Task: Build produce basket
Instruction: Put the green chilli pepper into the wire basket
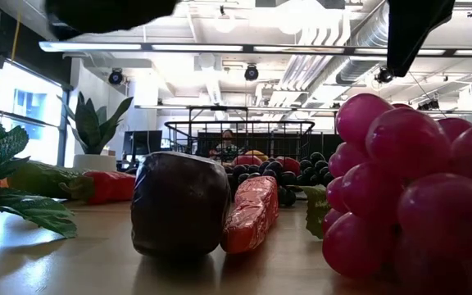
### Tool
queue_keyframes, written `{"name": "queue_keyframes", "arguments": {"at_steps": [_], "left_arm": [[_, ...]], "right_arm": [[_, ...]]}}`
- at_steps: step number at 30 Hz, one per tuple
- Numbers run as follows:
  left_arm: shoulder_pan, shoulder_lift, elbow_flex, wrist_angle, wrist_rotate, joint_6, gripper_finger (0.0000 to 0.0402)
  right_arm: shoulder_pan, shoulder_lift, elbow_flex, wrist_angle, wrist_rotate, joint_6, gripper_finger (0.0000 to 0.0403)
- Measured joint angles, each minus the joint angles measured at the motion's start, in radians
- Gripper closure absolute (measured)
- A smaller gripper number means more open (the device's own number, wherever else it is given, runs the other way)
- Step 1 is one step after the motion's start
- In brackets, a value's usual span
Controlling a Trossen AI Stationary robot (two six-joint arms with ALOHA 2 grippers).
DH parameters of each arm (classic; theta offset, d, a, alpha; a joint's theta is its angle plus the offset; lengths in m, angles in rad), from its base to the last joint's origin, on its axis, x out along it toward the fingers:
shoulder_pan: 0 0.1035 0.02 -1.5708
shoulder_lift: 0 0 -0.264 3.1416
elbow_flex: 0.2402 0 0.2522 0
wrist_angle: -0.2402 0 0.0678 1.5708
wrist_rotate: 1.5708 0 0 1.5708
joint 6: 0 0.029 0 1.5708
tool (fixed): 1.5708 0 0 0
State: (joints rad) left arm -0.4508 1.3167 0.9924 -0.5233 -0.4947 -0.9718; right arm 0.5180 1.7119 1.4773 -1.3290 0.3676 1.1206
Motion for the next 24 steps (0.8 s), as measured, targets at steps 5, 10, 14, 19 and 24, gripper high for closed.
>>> {"name": "queue_keyframes", "arguments": {"at_steps": [5, 10, 14, 19, 24], "left_arm": [[0.140, -0.031, 0.000, 0.010, -0.009, 0.086, 0.0304], [0.280, -0.036, 0.000, 0.021, -0.011, 0.186, 0.0304], [0.394, -0.036, 0.000, 0.071, -0.003, 0.296, 0.0304], [0.553, -0.036, 0.000, 0.176, 0.021, 0.410, 0.0304], [0.711, -0.036, 0.000, 0.253, 0.093, 0.511, 0.0304]], "right_arm": [[-0.001, 0.000, 0.000, 0.002, 0.021, 0.001, 0.0121], [-0.016, 0.000, 0.000, 0.002, 0.040, 0.017, 0.0121], [-0.036, 0.000, 0.000, 0.003, 0.043, 0.060, 0.0121], [-0.061, 0.000, 0.000, 0.006, 0.043, 0.096, 0.0121], [-0.086, 0.000, 0.000, 0.006, 0.043, 0.132, 0.0121]]}}
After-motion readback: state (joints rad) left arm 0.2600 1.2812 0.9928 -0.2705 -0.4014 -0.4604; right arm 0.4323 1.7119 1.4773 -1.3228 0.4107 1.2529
